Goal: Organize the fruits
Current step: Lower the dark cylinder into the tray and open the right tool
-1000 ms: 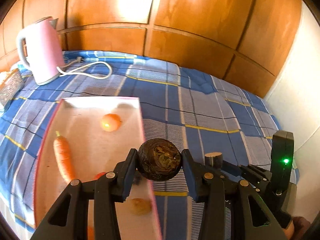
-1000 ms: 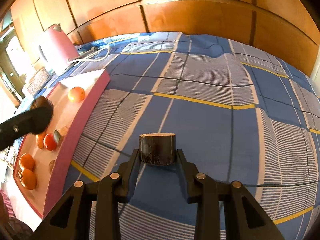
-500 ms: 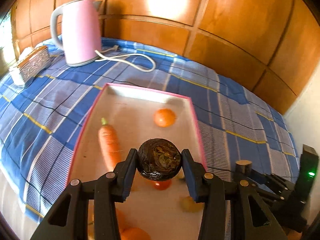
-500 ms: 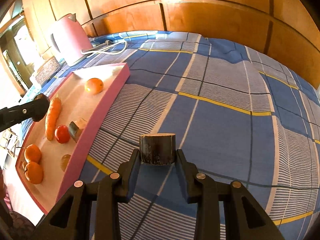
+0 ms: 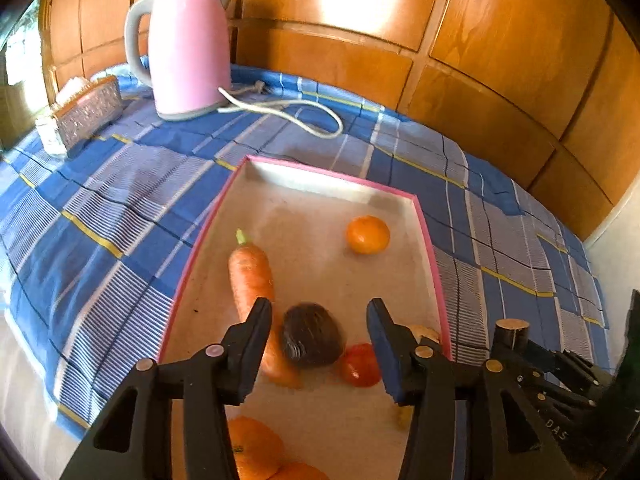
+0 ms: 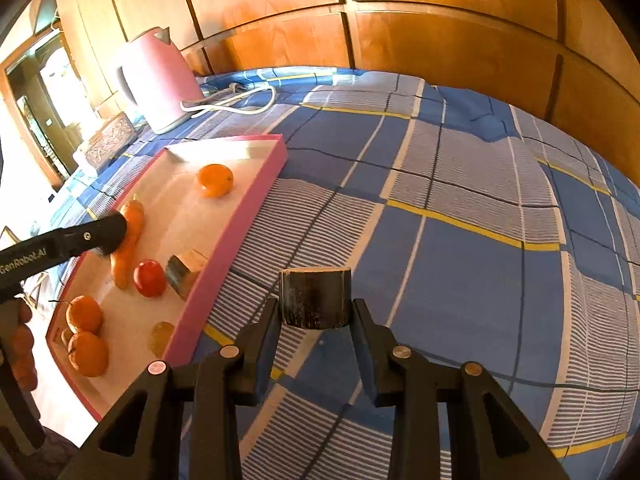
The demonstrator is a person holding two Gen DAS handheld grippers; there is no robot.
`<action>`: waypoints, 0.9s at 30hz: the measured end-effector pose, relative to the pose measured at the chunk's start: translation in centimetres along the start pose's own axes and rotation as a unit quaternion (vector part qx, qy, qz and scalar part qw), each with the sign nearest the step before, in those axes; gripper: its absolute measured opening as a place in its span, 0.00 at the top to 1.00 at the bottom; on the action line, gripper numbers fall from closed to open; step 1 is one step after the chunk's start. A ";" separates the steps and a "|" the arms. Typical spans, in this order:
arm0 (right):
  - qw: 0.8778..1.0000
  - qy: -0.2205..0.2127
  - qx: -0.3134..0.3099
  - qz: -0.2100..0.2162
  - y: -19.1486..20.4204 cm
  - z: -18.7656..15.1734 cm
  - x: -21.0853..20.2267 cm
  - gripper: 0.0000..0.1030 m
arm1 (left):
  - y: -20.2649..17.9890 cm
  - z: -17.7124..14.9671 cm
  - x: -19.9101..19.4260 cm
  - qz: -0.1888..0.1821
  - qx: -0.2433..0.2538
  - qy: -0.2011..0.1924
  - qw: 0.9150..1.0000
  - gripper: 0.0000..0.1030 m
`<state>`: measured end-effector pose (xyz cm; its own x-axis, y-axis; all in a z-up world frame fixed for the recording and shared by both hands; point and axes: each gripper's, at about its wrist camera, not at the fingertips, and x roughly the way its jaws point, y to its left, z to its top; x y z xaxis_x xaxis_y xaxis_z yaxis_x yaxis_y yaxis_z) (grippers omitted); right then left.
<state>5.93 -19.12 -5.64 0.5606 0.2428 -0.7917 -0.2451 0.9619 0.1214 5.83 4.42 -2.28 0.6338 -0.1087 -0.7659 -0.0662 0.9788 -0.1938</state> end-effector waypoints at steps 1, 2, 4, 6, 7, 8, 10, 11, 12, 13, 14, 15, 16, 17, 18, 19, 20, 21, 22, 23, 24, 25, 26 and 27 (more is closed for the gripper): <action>1.000 -0.001 -0.003 0.003 0.2 0.2 0.0 0.66 | 0.0 0.0 -0.2 0.000 0.002 -0.003 1.000 0.51; 1.000 -0.002 -0.004 0.006 0.4 0.4 0.0 0.66 | 0.0 0.0 -0.4 0.001 0.002 -0.006 1.000 0.51; 1.000 -0.004 -0.006 0.018 0.9 1.1 -0.1 0.66 | 0.0 0.1 -0.7 0.003 0.003 -0.012 1.000 0.51; 1.000 -0.009 -0.012 0.023 1.4 1.7 -0.2 0.66 | 0.1 0.1 -1.1 0.004 0.004 -0.017 1.000 0.51; 0.999 -0.012 -0.019 0.026 2.0 2.1 -0.2 0.66 | 0.2 0.0 -1.3 0.004 0.005 -0.018 1.000 0.51; 0.999 -0.013 -0.025 0.029 2.3 2.3 -0.2 0.66 | 0.3 0.0 -1.3 0.004 0.004 -0.019 1.000 0.51; 0.999 -0.014 -0.036 0.036 3.2 2.8 -0.1 0.66 | 0.4 0.0 -1.5 0.005 0.002 -0.020 1.000 0.51; 0.998 -0.014 -0.039 0.040 3.5 3.0 -0.1 0.66 | 0.5 -0.1 -1.6 0.006 0.001 -0.021 1.000 0.50; 0.998 -0.013 -0.041 0.045 3.9 3.2 0.0 0.66 | 0.6 -0.1 -1.7 0.006 0.000 -0.021 1.000 0.50; 0.998 -0.013 -0.043 0.050 4.3 3.4 0.2 0.66 | 0.7 -0.2 -1.9 0.007 -0.002 -0.023 1.000 0.47; 0.997 -0.011 -0.043 0.056 4.6 3.7 0.4 0.66 | 0.8 -0.2 -2.1 0.007 -0.003 -0.024 1.000 0.45; 0.997 -0.011 -0.043 0.062 4.9 4.1 0.5 0.66 | 0.9 -0.3 -2.3 0.010 -0.003 -0.027 1.000 0.45; 0.997 -0.011 -0.043 0.070 5.3 4.5 0.7 0.66 | 0.9 -0.4 -2.4 0.011 -0.002 -0.028 1.000 0.44; 0.996 -0.011 -0.045 0.076 5.6 4.8 0.8 0.66 | 0.9 -0.5 -2.7 0.012 -0.002 -0.031 0.999 0.43; 0.996 -0.009 -0.047 0.081 5.9 5.1 1.1 0.66 | 1.0 -0.5 -3.0 0.012 -0.001 -0.034 0.999 0.43; 0.995 -0.009 -0.047 0.083 6.3 5.5 1.3 0.66 | 1.0 -0.5 -3.2 0.013 -0.002 -0.036 0.999 0.42; 0.995 -0.008 -0.048 0.084 6.6 5.6 1.5 0.66 | 1.1 -0.6 -3.4 0.014 -0.003 -0.038 0.999 0.39; 0.995 -0.006 -0.052 0.090 6.9 5.9 1.8 0.66 | 1.1 -0.6 -3.5 0.014 -0.003 -0.040 0.999 0.39; 0.994 -0.005 -0.055 0.093 7.3 5.9 1.9 0.66 | 1.2 -0.6 -3.7 0.015 -0.005 -0.043 0.999 0.38; 0.994 -0.005 -0.056 0.092 7.5 6.0 2.0 0.65 | 1.3 -0.6 -3.9 0.015 -0.006 -0.045 0.999 0.38; 0.994 -0.005 -0.057 0.091 7.6 6.0 2.0 0.65 | 1.4 -0.6 -4.0 0.015 -0.006 -0.046 0.999 0.38; 0.994 -0.004 -0.057 0.094 7.8 6.0 2.1 0.65 | 1.4 -0.7 -4.2 0.016 -0.006 -0.048 0.999 0.37; 0.994 -0.003 -0.058 0.096 8.0 6.0 2.2 0.65 | 1.4 -0.7 -4.3 0.016 -0.006 -0.049 0.999 0.37; 0.994 -0.003 -0.059 0.096 8.1 5.9 2.3 0.65 | 1.5 -0.7 -4.4 0.016 -0.007 -0.050 0.999 0.37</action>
<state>9.89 -10.02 -2.91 0.4983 0.4218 -0.7575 -0.4394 0.8760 0.1989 2.38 6.23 0.33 0.7049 -0.0589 -0.7069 -0.0979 0.9789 -0.1793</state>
